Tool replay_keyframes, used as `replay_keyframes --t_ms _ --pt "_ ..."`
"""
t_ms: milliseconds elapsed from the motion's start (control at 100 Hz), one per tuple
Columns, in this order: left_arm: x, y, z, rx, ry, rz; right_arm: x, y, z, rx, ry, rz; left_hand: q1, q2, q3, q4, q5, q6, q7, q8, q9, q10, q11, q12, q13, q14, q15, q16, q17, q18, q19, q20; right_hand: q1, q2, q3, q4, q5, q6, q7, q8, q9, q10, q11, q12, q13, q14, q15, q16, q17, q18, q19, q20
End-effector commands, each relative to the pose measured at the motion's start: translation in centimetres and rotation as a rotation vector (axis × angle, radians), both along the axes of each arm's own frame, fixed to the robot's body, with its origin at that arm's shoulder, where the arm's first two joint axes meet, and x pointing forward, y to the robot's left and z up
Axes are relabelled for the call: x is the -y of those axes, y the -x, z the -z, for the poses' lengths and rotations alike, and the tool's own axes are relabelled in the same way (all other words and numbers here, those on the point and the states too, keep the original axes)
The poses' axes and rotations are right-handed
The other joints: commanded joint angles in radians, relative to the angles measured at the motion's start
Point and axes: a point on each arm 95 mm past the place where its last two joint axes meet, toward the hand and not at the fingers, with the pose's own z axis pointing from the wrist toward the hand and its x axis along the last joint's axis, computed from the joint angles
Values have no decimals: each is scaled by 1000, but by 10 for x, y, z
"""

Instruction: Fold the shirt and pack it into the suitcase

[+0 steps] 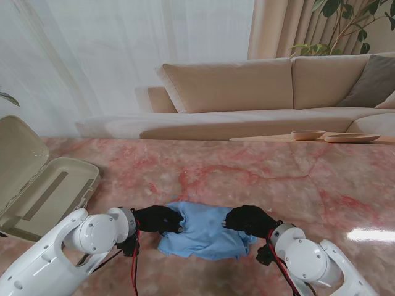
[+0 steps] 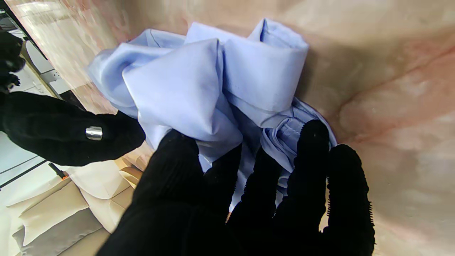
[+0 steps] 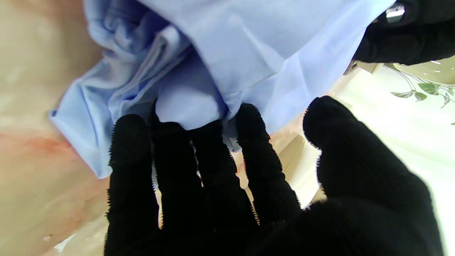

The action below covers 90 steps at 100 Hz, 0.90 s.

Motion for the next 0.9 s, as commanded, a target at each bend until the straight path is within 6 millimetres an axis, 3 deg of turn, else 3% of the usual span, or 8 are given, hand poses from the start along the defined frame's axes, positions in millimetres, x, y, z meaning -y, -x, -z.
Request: replay_keyframes --t_ms 0,520,890 --pt "1 13 9 -31 -14 -4 4 -1 5 -17 8 2 -8 57 -36 7 16 -26 2 0 -22 11 -5 -3 -37 30 -42 -16 -17 13 -17 -5 6 -22 22 40 18 -24 15 -21 8 -6 -30 -5 -47 -40 -64 -42 -11 -17 -7 -13" --pt "2 45 -5 -67 33 -45 6 -1 1 0 4 0 -22 78 -36 12 18 -18 -31 -18 -22 20 -20 -3 -47 37 -63 -28 -27 14 -42 -15 -12 -27 64 11 11 -27 45 -52 13 -9 -28 -2 -40 -44 -60 -36 -8 -23 -1 -4" --pt "-5 45 -16 -26 39 -88 7 8 -8 34 21 -26 -20 73 -36 12 22 -15 -36 -19 -21 22 -21 -1 -45 38 -60 -28 -25 15 -43 -17 -23 -13 56 8 18 -29 60 -64 30 -4 -24 3 -4 -18 -11 1 12 13 46 31"
